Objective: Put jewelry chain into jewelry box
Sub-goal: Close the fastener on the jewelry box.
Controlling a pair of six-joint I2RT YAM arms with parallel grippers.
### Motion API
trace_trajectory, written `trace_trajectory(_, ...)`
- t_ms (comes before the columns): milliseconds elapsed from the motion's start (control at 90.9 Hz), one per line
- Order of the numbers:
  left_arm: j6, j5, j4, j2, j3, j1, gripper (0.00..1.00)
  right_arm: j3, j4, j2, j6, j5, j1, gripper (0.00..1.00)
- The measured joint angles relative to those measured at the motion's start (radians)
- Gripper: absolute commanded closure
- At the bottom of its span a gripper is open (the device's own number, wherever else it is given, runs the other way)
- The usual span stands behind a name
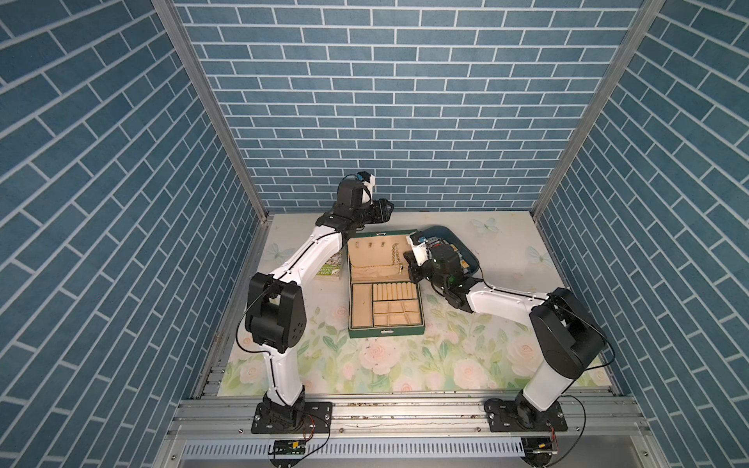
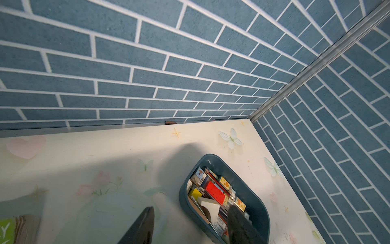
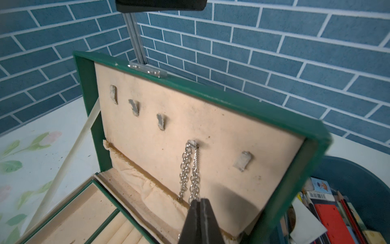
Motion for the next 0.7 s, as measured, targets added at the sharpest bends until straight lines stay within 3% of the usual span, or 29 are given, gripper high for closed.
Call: trace_trajectory(704, 0.001, 0.050, -0.098, 0.098, 0.131, 0.001, 0.45, 0.105, 0.055, 0.080, 0.027, -0.014, -0.002, 0.94)
